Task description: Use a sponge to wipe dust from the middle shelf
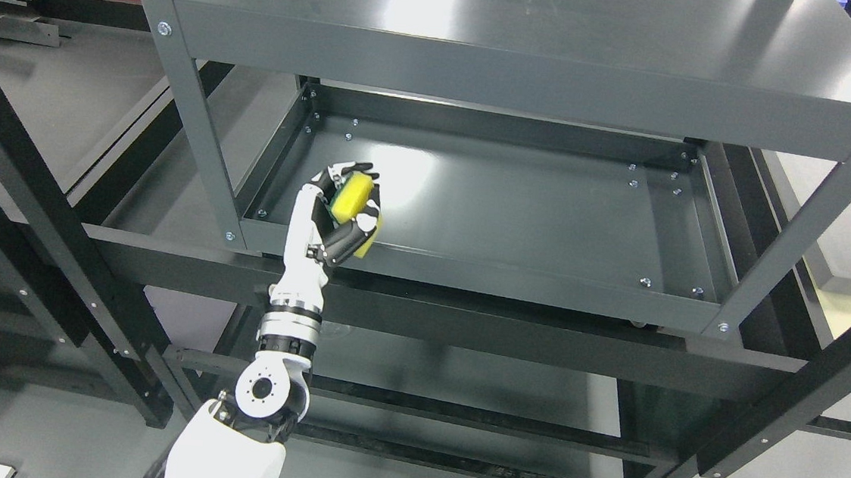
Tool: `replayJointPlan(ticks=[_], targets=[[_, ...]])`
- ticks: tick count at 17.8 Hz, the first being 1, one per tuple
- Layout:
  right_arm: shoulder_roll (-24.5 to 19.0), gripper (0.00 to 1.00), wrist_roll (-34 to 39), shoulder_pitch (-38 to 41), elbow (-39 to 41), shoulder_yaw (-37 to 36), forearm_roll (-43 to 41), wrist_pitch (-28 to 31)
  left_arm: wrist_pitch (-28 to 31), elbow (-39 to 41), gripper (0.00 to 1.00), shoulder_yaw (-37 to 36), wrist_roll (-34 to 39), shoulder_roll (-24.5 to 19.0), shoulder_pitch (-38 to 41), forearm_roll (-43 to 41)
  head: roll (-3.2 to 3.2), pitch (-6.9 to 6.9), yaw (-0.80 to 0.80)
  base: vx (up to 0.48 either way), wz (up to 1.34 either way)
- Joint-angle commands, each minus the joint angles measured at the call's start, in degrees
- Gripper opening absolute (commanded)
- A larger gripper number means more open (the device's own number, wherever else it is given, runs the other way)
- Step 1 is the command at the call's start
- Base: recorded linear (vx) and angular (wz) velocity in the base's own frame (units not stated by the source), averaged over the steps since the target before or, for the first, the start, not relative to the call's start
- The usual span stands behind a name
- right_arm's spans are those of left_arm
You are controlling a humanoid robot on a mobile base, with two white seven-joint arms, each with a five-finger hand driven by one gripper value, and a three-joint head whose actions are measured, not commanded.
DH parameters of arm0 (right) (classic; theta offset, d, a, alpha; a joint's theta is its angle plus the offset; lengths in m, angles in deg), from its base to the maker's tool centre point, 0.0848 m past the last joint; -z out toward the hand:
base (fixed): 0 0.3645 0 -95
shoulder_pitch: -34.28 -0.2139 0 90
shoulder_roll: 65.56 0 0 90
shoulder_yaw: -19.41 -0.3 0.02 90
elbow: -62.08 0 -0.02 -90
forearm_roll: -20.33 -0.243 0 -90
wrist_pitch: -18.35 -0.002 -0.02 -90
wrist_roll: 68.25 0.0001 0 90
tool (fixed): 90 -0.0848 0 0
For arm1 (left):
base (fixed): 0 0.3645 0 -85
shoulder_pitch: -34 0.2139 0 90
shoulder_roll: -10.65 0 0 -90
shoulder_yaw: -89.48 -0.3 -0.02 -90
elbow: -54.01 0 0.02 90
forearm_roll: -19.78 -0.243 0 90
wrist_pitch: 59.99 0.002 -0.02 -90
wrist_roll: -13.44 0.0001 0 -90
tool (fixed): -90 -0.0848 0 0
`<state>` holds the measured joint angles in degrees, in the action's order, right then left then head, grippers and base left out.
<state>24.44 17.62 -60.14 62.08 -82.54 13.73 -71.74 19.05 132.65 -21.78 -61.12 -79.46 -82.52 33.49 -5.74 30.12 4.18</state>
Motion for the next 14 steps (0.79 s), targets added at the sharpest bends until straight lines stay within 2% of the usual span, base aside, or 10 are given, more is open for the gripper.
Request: replayJointPlan(ticks=[1,3,14], targets=[[1.0,1.0,0.0,-0.1,1.0,0.0,0.0,4.1,2.9,8.0,0.19,5.9,-5.7,-0.9,3.7,0.4,0.0,0.0,0.0,0.0,0.0],[1.0,1.0,0.0,-0.1,1.0,0.0,0.0,4.1,4.2,8.2,0.19,9.0,-8.4,-0.9,3.5,0.4,0.0,0.0,0.0,0.0,0.0],[1.0,1.0,0.0,-0.1,1.0,0.0,0.0,4.1,5.9,9.2,0.19,11.0,-8.5,-0.9,3.7,0.3,0.0,0.0,0.0,0.0,0.0]])
